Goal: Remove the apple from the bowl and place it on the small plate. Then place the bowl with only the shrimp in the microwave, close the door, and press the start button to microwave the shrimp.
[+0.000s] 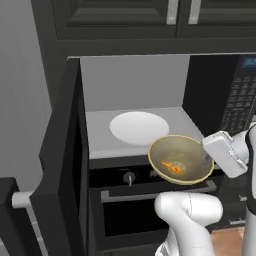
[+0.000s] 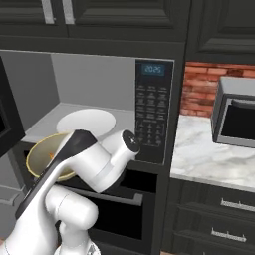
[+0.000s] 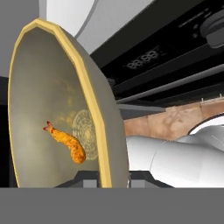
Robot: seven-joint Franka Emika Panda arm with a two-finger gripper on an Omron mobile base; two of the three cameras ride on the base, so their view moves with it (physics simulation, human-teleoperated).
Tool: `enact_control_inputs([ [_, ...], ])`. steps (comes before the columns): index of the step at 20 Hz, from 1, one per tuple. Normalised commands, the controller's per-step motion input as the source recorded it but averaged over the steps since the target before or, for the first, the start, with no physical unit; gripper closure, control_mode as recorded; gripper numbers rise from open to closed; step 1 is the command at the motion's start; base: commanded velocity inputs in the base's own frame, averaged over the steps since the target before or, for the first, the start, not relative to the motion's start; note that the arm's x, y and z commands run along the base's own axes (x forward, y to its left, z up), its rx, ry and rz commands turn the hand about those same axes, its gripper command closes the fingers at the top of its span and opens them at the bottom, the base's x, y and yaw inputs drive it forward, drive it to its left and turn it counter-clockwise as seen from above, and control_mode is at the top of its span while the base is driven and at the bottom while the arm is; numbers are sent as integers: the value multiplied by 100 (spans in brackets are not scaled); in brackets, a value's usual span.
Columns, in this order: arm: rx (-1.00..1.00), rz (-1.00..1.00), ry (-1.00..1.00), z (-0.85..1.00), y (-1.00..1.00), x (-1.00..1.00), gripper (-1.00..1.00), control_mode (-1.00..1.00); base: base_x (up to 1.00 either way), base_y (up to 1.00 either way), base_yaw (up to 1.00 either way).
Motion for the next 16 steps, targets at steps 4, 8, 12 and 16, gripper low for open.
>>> enact_control_inputs([
  [4,0,0,0,0,0,0,100,100,-6,22,1],
  [8,0,0,0,0,0,0,100,100,1,36,1],
  [12,0,0,0,0,0,0,100,100,-36,5,0],
  [16,0,0,0,0,0,0,100,100,-26,3,0],
])
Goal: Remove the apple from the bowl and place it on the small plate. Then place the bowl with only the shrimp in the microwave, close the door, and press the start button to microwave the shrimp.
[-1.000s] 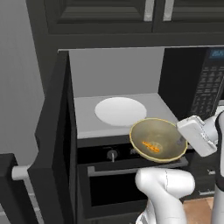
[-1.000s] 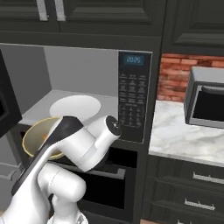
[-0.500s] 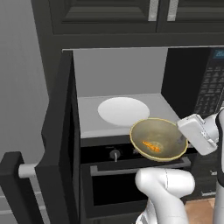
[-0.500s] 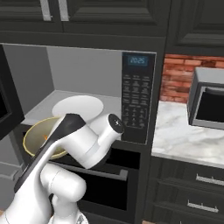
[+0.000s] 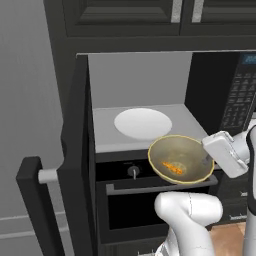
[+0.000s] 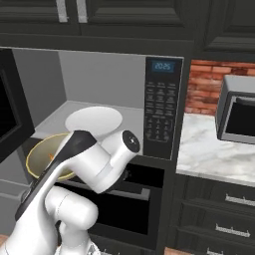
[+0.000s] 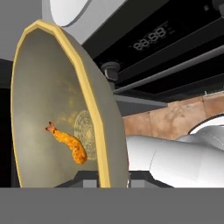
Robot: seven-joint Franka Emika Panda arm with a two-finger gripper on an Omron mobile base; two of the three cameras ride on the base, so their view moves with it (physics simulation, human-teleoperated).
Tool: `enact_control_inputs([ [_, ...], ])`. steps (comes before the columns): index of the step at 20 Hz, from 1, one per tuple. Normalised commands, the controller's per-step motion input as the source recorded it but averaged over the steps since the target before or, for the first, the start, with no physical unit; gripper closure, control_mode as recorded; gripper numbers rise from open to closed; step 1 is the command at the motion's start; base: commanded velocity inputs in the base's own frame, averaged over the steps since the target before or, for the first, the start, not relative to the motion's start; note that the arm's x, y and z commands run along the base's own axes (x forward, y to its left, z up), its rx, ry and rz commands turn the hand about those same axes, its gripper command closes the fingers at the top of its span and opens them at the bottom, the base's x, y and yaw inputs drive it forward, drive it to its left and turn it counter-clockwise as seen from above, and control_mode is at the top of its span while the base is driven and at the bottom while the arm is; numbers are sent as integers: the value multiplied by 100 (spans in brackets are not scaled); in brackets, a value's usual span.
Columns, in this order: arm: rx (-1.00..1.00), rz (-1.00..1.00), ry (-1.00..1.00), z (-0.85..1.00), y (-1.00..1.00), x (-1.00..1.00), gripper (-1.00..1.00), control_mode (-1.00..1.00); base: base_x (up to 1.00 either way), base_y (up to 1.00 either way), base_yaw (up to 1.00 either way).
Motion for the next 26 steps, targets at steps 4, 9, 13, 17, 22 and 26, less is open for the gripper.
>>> enact_control_inputs([
  [4,0,0,0,0,0,0,100,100,-17,18,0],
  [9,0,0,0,0,0,0,100,100,-37,6,0],
  [13,0,0,0,0,0,0,100,100,-29,15,0],
  [17,0,0,0,0,0,0,100,100,-31,21,0],
  [22,0,0,0,0,0,0,100,100,-42,19,0],
  [26,0,0,0,0,0,0,100,100,-39,27,0],
])
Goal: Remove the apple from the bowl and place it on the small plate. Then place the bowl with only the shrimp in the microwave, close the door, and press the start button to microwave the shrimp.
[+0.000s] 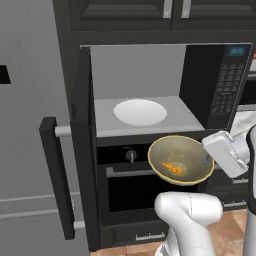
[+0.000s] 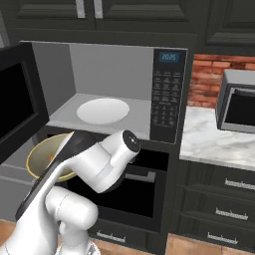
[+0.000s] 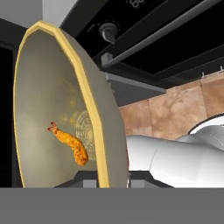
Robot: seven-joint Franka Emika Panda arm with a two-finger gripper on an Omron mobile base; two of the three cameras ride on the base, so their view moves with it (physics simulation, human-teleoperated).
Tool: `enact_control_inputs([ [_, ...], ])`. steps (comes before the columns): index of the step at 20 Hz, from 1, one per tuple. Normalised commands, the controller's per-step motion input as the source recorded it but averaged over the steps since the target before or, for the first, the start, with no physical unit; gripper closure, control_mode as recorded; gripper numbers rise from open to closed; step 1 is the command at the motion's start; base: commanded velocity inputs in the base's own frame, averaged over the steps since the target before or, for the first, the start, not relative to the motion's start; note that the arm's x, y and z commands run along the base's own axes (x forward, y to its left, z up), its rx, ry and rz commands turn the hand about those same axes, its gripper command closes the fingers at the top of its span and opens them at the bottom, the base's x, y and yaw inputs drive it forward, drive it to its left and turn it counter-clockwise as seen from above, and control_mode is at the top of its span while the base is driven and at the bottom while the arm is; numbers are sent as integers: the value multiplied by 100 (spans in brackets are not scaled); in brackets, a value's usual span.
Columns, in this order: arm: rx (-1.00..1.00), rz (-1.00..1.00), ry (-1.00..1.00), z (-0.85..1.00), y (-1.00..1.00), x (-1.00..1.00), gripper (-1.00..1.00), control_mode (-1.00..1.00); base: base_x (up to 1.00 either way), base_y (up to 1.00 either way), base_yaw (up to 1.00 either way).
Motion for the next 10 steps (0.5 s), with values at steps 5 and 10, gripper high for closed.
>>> enact_control_inputs([
  [5,0,0,0,0,0,0,100,100,-11,31,0],
  [10,0,0,0,0,0,0,100,100,0,26,0],
])
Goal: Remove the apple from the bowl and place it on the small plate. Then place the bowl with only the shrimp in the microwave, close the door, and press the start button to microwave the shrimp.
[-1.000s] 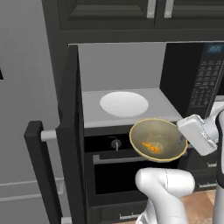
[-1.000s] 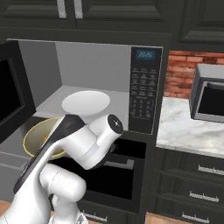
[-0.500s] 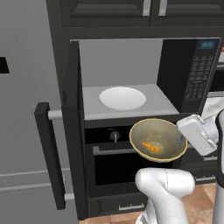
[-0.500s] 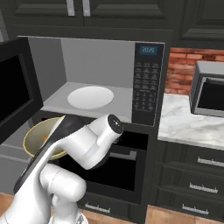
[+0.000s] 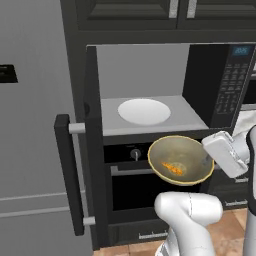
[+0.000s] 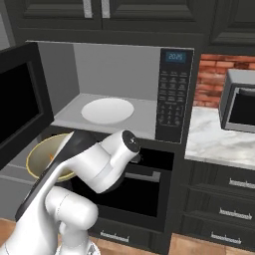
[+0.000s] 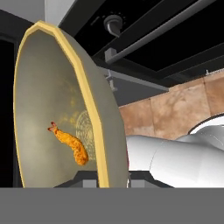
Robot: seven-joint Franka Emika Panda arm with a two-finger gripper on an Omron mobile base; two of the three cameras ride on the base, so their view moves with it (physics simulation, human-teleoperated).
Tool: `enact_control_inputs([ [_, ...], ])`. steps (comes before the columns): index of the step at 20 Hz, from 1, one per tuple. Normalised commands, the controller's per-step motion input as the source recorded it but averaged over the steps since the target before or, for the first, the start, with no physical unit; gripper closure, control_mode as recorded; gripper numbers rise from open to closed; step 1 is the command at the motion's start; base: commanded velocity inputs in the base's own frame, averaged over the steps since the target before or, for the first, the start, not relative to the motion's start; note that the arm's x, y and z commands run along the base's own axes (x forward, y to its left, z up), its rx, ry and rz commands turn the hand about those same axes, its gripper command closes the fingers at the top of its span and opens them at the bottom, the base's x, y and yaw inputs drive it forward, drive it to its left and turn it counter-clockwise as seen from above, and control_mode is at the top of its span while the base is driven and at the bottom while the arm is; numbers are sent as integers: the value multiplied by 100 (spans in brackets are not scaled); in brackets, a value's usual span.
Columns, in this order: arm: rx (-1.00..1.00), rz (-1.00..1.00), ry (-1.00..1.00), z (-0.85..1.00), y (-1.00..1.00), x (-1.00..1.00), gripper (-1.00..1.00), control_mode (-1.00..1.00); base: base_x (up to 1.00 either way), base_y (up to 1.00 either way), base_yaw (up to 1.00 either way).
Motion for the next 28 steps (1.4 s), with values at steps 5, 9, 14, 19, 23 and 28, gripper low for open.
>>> enact_control_inputs([
  [5,0,0,0,0,0,0,100,100,0,-2,-3],
  [9,0,0,0,0,0,0,100,100,0,0,-5],
  [14,0,0,0,-1,0,0,100,-100,0,0,-5],
  [19,6,0,0,4,-1,48,100,-100,0,0,0],
  [23,8,0,0,26,0,100,100,-100,0,0,0],
  [28,7,0,2,14,0,100,100,-100,0,0,0],
])
